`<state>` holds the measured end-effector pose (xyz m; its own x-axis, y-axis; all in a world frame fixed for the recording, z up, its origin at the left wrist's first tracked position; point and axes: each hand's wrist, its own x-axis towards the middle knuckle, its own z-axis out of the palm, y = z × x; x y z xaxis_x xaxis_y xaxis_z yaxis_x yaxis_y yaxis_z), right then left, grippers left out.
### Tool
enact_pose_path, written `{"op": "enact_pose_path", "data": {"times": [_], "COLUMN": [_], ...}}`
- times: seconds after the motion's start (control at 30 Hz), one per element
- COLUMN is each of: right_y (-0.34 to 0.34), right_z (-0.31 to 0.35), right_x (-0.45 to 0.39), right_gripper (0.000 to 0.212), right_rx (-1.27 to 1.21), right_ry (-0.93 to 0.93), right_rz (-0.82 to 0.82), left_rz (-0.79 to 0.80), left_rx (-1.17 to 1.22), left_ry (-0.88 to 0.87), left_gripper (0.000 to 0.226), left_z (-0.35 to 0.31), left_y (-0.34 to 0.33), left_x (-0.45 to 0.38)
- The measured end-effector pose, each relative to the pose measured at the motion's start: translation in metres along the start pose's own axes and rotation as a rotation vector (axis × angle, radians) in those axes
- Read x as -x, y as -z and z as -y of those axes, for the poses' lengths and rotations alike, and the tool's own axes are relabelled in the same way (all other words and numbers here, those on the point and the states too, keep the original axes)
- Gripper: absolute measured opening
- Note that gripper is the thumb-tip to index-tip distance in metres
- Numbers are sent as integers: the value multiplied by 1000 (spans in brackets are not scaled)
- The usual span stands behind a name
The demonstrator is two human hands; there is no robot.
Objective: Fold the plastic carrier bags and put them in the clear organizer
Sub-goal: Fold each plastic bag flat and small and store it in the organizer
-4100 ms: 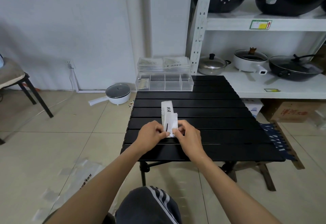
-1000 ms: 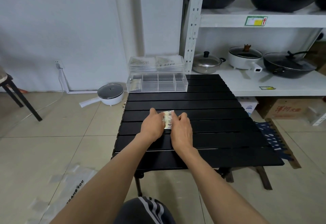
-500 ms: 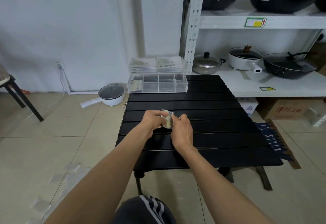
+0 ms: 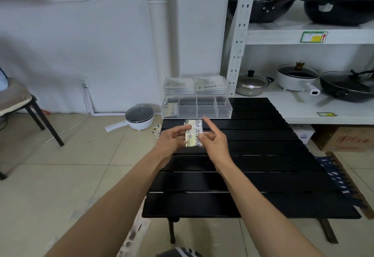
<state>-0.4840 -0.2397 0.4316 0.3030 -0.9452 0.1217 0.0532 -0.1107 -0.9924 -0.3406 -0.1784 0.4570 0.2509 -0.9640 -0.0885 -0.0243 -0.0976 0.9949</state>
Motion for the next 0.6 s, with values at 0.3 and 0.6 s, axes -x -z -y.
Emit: {"op": "enact_pose_path", "data": {"times": [0.3, 0.6], "right_y": [-44, -60], "right_z": [22, 31], "right_x": [-82, -155], "right_gripper": [38, 37], "right_rx": [158, 306], "right_ry": [57, 99], "right_rz": [78, 0], "left_rz": [-137, -166], "left_rx": [16, -83], "left_ry": [-49, -88], "left_gripper": [54, 55], "left_z": [-27, -54], "left_y": [43, 51], "left_x": [-62, -122]}}
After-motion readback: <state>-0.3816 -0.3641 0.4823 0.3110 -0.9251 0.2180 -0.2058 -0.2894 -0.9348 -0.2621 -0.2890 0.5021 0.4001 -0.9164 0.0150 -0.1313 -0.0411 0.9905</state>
